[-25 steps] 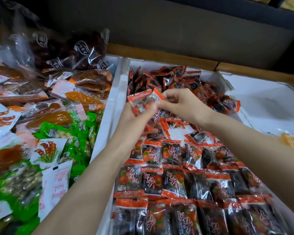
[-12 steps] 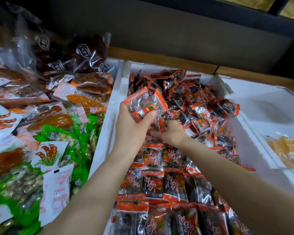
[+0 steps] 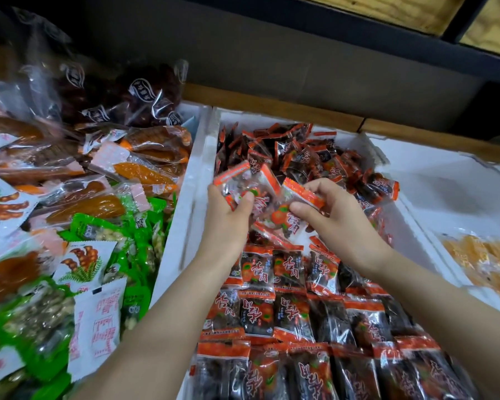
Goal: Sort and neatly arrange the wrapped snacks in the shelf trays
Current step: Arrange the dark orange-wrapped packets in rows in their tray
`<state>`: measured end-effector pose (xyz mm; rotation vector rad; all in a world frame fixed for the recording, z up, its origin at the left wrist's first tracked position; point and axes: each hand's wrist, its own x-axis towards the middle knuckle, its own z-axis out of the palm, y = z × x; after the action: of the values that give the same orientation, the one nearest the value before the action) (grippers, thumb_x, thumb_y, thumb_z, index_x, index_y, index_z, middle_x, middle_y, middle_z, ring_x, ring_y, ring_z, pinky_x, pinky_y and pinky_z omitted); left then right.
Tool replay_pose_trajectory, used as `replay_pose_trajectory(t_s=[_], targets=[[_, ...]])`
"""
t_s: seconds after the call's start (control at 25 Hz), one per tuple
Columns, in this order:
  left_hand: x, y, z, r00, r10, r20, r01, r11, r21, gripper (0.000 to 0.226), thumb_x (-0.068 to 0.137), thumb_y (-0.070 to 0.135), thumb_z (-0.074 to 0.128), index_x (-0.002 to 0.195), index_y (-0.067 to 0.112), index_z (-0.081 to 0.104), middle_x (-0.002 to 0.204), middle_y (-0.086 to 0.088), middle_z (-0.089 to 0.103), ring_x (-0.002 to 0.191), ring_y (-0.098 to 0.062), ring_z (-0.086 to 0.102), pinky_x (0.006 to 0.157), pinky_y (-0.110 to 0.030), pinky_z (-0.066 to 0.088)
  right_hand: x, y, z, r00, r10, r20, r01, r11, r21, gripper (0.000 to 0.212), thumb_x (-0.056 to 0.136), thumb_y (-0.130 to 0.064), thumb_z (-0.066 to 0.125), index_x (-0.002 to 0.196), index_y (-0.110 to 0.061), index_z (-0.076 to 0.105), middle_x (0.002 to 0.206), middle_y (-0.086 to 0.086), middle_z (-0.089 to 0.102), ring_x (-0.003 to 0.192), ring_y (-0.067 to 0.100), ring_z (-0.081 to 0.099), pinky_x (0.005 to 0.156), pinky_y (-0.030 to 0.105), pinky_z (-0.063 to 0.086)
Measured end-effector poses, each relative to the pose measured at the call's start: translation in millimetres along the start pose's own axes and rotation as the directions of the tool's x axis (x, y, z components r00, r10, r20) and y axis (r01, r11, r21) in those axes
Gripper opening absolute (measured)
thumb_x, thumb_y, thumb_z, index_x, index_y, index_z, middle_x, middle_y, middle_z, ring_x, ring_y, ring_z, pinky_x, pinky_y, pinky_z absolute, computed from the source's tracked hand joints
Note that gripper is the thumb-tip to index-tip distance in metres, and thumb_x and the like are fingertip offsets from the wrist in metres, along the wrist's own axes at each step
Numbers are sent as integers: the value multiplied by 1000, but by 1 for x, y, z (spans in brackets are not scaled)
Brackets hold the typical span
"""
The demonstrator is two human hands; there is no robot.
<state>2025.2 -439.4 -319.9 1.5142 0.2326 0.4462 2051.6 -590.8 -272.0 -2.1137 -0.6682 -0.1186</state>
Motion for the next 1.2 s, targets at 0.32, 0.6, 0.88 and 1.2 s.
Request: replay_pose_trajectory(t_s=[0.32, 0.6, 0.88, 1.2], targets=[[-8, 8, 0, 991, 89, 104, -93, 995, 32, 60, 77, 29, 76, 124, 25, 39, 114, 13, 61, 103, 2, 60, 90, -21, 49, 22, -4, 11, 996, 67, -59, -50, 965, 258, 26, 82, -17, 69, 93, -10, 45, 88, 28, 62, 57, 13, 59, 55, 23, 51], [-5, 11, -3, 990, 124, -70, -121, 992, 36, 56, 76, 26, 77, 120, 26, 43, 114, 10, 60, 100, -1, 59, 88, -24, 49, 39, 40, 16, 979, 199, -40, -198, 980, 28, 33, 92, -34, 54, 115, -11, 48, 92, -4, 56, 88, 13, 58, 74, 24, 48], [-4, 10, -3, 991, 110, -76, -107, 993, 43, 57, 78, 26, 76, 123, 23, 41, 116, 8, 59, 101, -3, 59, 83, -18, 47, 54, 63, 46, 896, 404, 185, -317, 873, -371, 82, 75, -37, 76, 136, -9, 30, 125, 9, 52, 111, 24, 52, 84, 27, 41], [-8, 12, -5, 992, 113, -54, -112, 993, 20, 54, 78, 24, 76, 120, 23, 43, 108, 11, 63, 93, 2, 62, 80, -17, 49, 63, 45, 30, 965, 260, 29, -245, 936, -255, 24, 80, -25, 72, 93, -18, 53, 82, -3, 56, 80, 19, 55, 68, 28, 47]])
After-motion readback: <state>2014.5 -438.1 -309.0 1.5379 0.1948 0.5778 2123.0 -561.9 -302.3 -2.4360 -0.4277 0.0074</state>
